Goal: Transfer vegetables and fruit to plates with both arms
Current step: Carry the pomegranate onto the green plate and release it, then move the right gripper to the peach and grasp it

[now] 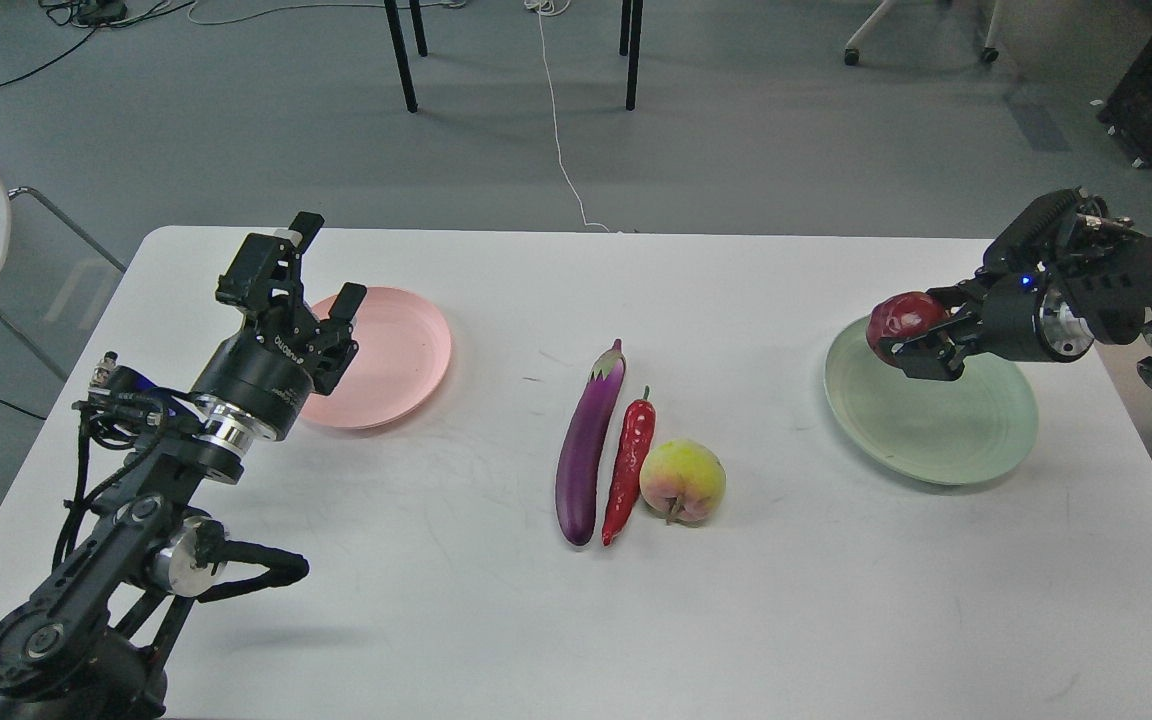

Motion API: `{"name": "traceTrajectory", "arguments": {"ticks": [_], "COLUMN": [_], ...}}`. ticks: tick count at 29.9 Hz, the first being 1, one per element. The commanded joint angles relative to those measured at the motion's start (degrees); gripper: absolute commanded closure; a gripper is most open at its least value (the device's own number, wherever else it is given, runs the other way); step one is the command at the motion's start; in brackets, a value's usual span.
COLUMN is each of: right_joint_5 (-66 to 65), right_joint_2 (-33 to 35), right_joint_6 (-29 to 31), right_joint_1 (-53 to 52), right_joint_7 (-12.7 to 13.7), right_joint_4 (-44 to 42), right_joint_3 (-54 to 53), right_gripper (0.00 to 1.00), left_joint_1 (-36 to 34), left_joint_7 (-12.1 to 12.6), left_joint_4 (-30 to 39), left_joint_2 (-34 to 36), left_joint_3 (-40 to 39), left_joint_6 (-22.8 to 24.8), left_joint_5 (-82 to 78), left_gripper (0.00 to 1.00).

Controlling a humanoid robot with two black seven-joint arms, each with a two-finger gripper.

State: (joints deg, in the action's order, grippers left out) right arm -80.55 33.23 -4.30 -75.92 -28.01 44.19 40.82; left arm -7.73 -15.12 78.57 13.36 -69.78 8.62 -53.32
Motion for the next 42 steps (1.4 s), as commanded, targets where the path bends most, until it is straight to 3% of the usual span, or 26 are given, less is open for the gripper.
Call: {"name": "traceTrajectory", "arguments": {"ticks": [1,4,19,32,42], "right_joint_5": [0.0,0.0,0.6,0.8,6.1], "right_joint_2": [-0.9,-2.4,-3.8,-3.2,-1.0], "right_joint_6": [0.0,0.0,0.0,-0.1,0.9], "right_joint_1": [1.6,2.5,4.6,2.5,-4.1], "right_joint_7": [0.0,0.0,0.0,0.0,0.0], "right_joint_4": [-2.3,-3.8,-6.3,-4.2,14.1], "right_joint_3": [-0.7,-0.8,-1.0,-4.0,-8.6], "right_gripper": [0.5,0.46,0.06,0.04,0.03], "left_joint_1": [0.0,0.0,-0.1,-0.1,-0.1], "left_joint_7": [0.0,0.0,0.0,0.0,0.0], "left_joint_4": [0.0,0.0,0.1,0.3,0.3], "left_joint_2": [0.0,0.0,0.4,0.4,0.4], "left_joint_3": [-0.1,0.0,0.0,0.0,0.0], "left_joint_6": [0.2,0.3,0.4,0.5,0.5], "left_joint_5": [0.1,0.1,0.1,0.1,0.1], "left_gripper": [0.02,0.02,0.02,0.02,0.02]}}
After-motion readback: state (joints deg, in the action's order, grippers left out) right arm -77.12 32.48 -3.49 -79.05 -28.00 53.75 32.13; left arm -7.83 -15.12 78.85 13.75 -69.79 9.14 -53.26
